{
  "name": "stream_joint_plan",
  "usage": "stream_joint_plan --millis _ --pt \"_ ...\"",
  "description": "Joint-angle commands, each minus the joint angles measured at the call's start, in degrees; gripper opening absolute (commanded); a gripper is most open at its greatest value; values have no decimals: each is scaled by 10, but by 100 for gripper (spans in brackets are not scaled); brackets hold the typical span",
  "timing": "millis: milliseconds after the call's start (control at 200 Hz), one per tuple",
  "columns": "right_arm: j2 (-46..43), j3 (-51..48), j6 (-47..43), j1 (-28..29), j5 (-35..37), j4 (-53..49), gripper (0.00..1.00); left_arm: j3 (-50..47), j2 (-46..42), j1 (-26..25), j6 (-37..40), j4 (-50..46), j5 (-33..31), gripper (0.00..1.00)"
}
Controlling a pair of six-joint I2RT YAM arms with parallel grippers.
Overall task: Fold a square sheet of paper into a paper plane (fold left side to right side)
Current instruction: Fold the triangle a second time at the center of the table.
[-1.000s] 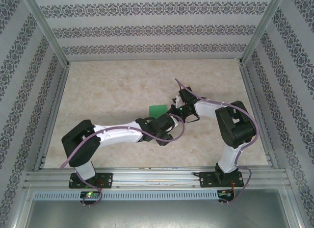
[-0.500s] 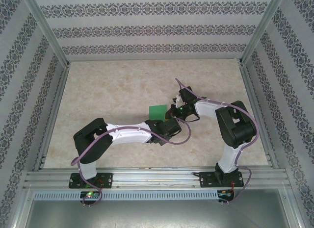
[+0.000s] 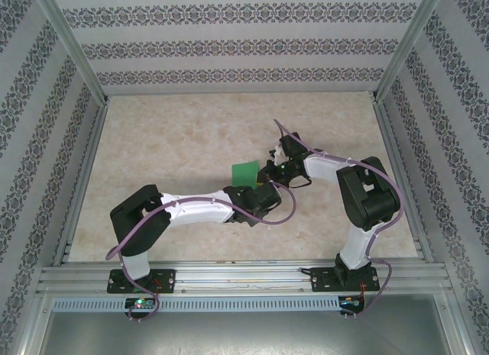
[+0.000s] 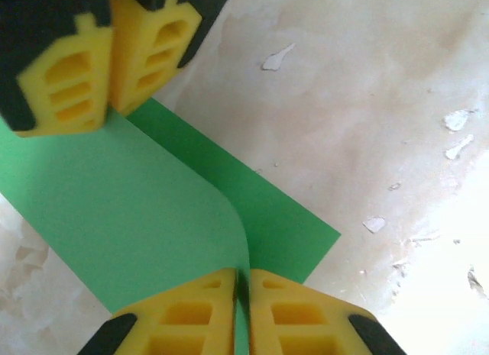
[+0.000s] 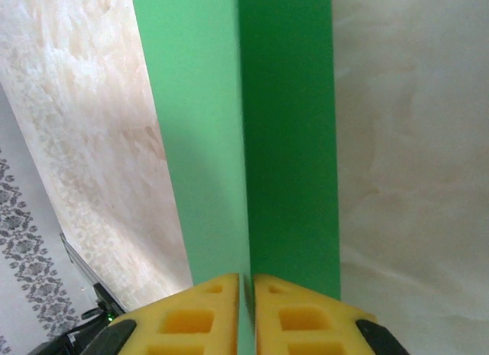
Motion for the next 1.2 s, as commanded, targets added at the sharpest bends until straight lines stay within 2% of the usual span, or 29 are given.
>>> stream_joint_plan --millis 0,145,295,385,595,874,1194 --pt "-43 6 -17 -13 6 -4 22 -19 -31 14 -33 16 48 10" --pt "-96 -26 -39 -36 35 0 40 -42 -57 46 -63 42 126 6" --pt "-155 -85 -64 -65 41 9 41 -70 -82 90 -101 78 217 0" --pt "-184 -122 -75 -69 35 18 34 -91 -94 120 -130 111 271 0" --pt "-220 -199 -64 -43 3 68 0 -137 -110 178 -190 178 360 0" --pt "-186 -226 -5 70 30 145 0 -156 -107 208 -202 183 393 1" --pt "-130 -205 6 109 51 154 0 -167 -102 221 -205 194 398 0"
